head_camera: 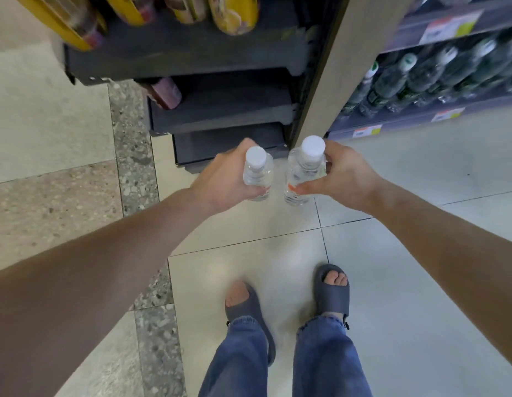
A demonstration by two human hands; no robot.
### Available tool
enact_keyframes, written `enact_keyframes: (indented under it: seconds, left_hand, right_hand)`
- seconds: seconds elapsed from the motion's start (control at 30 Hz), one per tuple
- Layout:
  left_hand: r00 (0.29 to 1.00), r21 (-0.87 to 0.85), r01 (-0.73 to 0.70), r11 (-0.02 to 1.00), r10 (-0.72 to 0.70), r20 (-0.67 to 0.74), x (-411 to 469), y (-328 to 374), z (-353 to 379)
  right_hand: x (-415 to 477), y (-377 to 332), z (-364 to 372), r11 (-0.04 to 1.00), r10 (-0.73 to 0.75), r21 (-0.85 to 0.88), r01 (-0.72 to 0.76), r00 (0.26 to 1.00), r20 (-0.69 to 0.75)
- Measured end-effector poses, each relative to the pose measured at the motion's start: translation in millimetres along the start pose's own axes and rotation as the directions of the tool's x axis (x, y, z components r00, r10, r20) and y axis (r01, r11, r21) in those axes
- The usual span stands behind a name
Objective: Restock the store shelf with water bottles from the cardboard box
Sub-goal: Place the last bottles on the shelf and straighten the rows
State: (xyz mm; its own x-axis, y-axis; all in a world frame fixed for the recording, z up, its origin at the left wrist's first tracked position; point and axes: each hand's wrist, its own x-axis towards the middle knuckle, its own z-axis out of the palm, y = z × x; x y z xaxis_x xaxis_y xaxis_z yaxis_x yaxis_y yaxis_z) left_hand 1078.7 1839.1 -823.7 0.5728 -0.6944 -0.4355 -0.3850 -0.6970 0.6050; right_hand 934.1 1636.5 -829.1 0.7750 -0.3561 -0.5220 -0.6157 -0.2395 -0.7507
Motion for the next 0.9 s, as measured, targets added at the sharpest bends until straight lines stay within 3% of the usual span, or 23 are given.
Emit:
enact_keyframes:
  seconds: [0.27,0.5,0.7,0.9]
  left_hand:
    - [0.988,-0.077,-0.149,0.986,0.146,-0.038,-108,142,-112]
    - [0.932,-0.091,-0.329,0.94,0.308,-0.192,-196,304,-201]
    - [0.873,-0.075,-0.441,0.894,0.408,-0.269,-283,442,-239]
    - [0.832,-0.102,-0.528,0.843,0.489,-0.262,-355,546,-254]
  right_hand:
    - [-165,-160,-104,0.996,-0.081,0.033,0.088,0.981,-0.175]
    - [-323,-275,-219,0.974,-0.224,-0.013,0.228,0.942,-0.251]
    - [-463,-316,-301,0.928,-0.371,-0.089,0.362,0.881,-0.294]
    - [-586,-319,-362,0.899,-0.43,-0.099,0.427,0.818,-0.381]
